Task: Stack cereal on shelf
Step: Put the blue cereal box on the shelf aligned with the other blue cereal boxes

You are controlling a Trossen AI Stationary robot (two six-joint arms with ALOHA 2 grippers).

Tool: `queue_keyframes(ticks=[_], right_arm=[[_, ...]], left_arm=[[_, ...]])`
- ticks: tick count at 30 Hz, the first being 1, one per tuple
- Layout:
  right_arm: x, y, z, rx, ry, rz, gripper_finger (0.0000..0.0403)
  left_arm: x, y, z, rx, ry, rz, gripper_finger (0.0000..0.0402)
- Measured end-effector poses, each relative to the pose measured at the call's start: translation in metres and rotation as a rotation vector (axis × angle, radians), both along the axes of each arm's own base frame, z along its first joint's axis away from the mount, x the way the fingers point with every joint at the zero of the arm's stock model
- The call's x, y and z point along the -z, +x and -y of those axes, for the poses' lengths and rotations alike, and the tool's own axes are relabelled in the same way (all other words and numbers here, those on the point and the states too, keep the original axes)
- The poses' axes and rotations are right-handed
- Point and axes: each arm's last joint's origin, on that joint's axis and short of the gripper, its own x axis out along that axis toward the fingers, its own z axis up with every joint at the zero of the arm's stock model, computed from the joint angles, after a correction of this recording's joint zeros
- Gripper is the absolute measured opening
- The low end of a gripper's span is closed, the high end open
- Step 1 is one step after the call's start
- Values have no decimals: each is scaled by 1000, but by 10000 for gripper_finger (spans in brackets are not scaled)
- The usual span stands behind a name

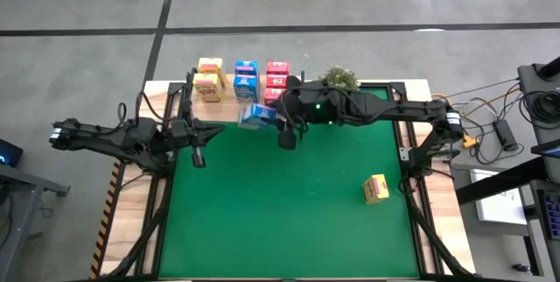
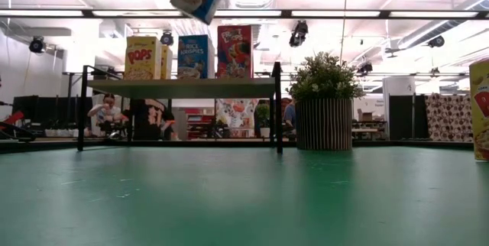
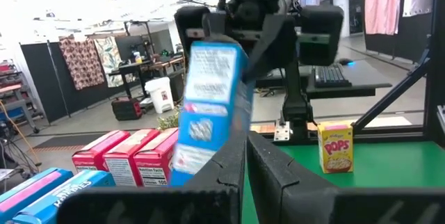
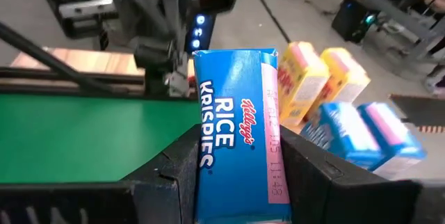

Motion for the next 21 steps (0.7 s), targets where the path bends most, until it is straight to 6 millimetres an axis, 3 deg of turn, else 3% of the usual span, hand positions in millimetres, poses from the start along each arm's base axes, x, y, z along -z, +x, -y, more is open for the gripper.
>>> queue_keyframes(ticks=[4, 9, 21], right_arm=[[-2, 7, 10, 16, -25, -12, 148], [8, 31, 21, 20, -47, -117, 148], [-1, 63, 46, 62, -28, -227, 148]], left_arm=[[-1, -2, 0, 1, -6, 9, 0], [-1, -2, 0, 1, -14, 14, 0], [-1, -4, -1, 3, -29, 21, 0]])
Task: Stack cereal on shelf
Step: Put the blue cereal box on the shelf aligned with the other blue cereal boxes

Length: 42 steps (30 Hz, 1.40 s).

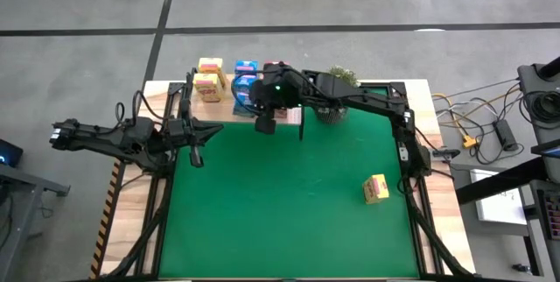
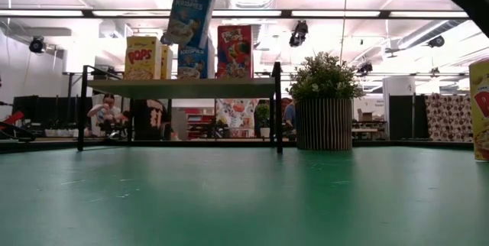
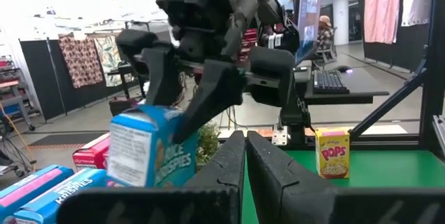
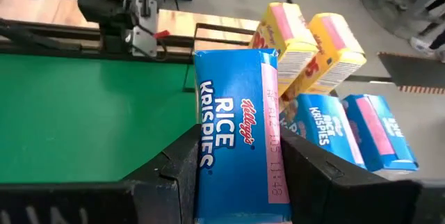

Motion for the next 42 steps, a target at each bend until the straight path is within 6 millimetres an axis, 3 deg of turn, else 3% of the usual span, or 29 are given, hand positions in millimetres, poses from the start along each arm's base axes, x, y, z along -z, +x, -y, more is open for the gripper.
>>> queue_keyframes(ticks=[16, 42], right_arm=[[45, 28, 17, -56, -24, -86, 148], [47, 28, 30, -35, -62, -86, 167]], left_arm=[[0, 0, 0, 0, 0, 1, 0], [0, 0, 0, 0, 0, 1, 0]])
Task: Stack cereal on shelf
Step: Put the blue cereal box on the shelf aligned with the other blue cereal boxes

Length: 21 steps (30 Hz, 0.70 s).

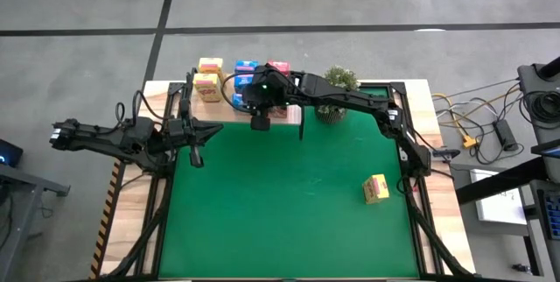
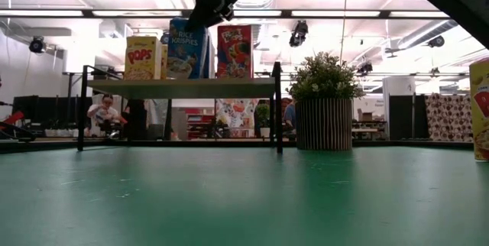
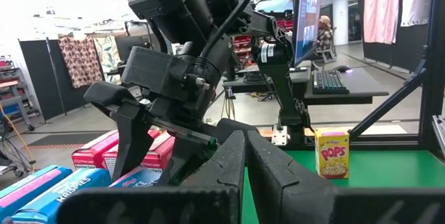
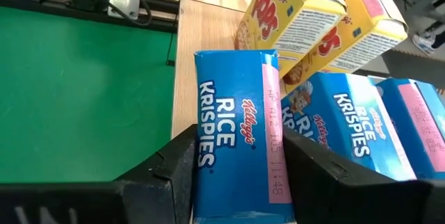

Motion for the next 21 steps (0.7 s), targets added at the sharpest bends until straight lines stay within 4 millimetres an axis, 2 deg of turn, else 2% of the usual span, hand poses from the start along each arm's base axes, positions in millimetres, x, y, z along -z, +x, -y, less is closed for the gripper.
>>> queue_keyframes(ticks=[12, 21], right_arm=[[0, 0, 0, 10, 1, 2, 236], [-4, -1, 0, 7, -8, 10, 257]], left_arm=[[0, 0, 0, 0, 0, 0, 0], [0, 0, 0, 0, 0, -1, 0]])
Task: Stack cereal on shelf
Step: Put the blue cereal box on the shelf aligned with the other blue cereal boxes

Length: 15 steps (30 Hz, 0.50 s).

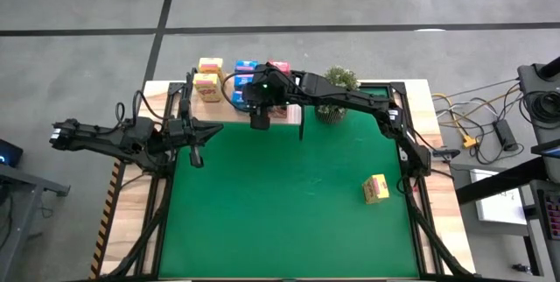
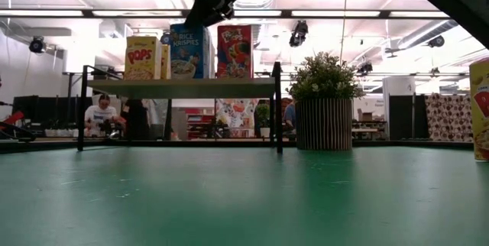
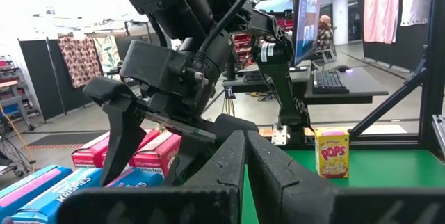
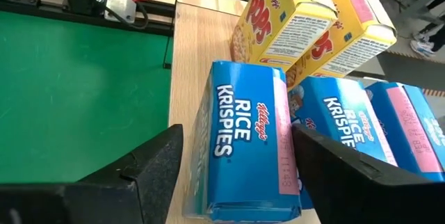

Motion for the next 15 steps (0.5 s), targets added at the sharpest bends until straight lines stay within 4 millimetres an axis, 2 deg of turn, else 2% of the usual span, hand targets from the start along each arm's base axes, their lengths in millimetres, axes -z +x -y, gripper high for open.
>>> queue_keyframes(ticks=[5, 15], right_arm=[[-6, -4, -1, 1, -3, 13, 258], [-39, -23, -10, 15, 20, 91, 255]], left_arm=[[0, 0, 0, 0, 1, -4, 0], [2, 2, 0, -2, 3, -23, 0]])
